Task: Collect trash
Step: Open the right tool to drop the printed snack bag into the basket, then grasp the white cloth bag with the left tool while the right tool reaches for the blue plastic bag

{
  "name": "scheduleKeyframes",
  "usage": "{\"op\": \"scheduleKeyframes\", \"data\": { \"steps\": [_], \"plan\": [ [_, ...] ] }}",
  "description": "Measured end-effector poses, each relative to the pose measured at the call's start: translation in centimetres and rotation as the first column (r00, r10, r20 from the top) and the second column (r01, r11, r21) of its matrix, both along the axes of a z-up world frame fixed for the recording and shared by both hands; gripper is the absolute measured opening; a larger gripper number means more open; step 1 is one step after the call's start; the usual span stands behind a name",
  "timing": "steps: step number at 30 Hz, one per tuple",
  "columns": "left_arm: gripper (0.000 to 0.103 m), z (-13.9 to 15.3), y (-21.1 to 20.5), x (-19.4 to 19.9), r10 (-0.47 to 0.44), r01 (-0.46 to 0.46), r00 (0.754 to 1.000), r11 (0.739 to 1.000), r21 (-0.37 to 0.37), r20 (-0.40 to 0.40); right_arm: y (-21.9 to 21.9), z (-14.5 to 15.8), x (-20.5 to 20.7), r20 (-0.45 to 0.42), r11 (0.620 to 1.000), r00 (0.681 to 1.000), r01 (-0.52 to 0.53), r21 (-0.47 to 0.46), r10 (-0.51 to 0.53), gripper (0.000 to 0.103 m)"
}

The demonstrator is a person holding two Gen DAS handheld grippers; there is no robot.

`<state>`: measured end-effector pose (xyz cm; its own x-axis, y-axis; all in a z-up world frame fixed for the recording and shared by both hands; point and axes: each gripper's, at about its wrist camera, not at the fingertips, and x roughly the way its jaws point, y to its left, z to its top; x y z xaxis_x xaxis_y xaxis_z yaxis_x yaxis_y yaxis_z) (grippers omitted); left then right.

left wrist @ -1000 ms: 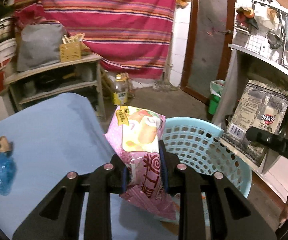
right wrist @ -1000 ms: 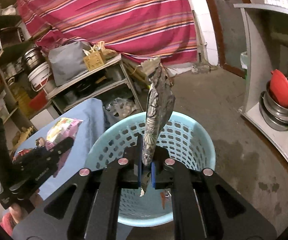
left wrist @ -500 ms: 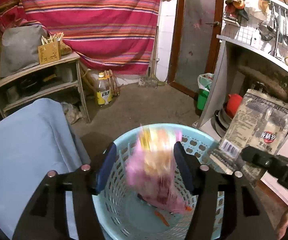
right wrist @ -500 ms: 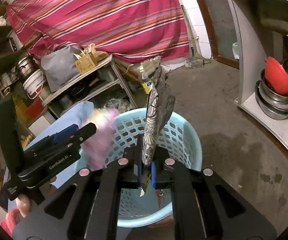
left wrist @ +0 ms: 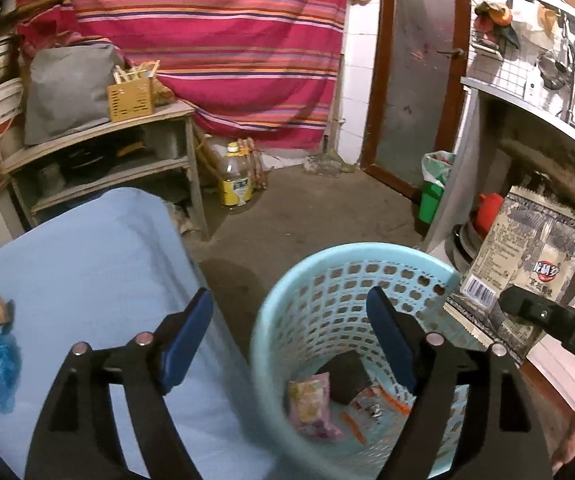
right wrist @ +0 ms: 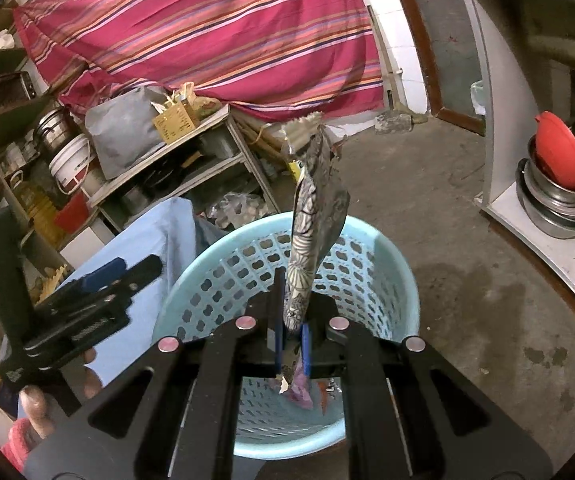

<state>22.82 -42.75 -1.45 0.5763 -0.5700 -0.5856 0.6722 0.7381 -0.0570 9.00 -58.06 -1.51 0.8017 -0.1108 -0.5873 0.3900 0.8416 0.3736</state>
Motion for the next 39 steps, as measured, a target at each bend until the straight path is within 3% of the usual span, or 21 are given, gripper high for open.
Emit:
{"op": "scheduleKeyframes", "data": {
  "steps": [6,9,11,13,16,18,20,22,30,39],
  "plan": [
    [0.084,0.8,4.2,0.0,0.070,-0.070,0.997,0.997,0.010,0.041,1.5,-0.3,2.1,-0.033,0.999,0.998,-0.045,0.003,0.045,0.007],
    [0.086,1.2,6.0,-0.2,0.095,-0.096,0.994,0.995,0.007,0.048,2.7,-0.6,3.3,-0.094,0.998,0.994,-0.051,-0.032,0.048,0.013],
    [0.087,1.5,7.4,-0.3,0.112,-0.113,0.992,0.994,0.010,0.049,3.2,-0.8,3.7,-0.120,0.997,0.992,-0.043,-0.060,0.036,0.044],
    [0.088,1.7,8.5,-0.5,0.128,-0.129,0.990,0.992,0.013,0.056,3.8,-1.0,4.1,-0.150,0.995,0.989,-0.028,-0.097,0.013,0.060],
    [0.090,1.7,10.9,-0.9,0.155,-0.156,0.986,0.988,0.010,0.064,4.1,-1.0,4.4,-0.161,0.996,0.987,-0.012,-0.093,-0.003,0.060],
    [0.090,1.7,13.0,-1.1,0.173,-0.174,0.983,0.985,0.007,0.062,4.6,-0.6,4.5,-0.161,0.994,0.987,0.004,-0.105,-0.021,0.066],
    [0.090,1.6,15.4,-1.1,0.199,-0.200,0.978,0.980,0.012,0.059,6.1,0.5,4.8,-0.143,0.985,0.988,0.025,-0.170,-0.050,0.088],
    [0.091,1.5,17.9,-1.1,0.224,-0.226,0.972,0.974,0.022,0.066,7.6,1.5,5.0,-0.109,0.978,0.993,0.025,-0.206,-0.048,0.097],
    [0.099,0.8,29.2,0.0,0.356,-0.362,0.930,0.931,0.052,0.092,14.9,3.0,8.7,-0.034,0.973,0.997,-0.080,-0.215,0.074,0.099],
    [0.099,-0.7,41.8,4.5,0.530,-0.533,0.846,0.844,0.058,0.056,23.4,2.1,14.0,-0.068,0.943,0.985,-0.174,-0.285,0.161,0.099]
  ]
}}
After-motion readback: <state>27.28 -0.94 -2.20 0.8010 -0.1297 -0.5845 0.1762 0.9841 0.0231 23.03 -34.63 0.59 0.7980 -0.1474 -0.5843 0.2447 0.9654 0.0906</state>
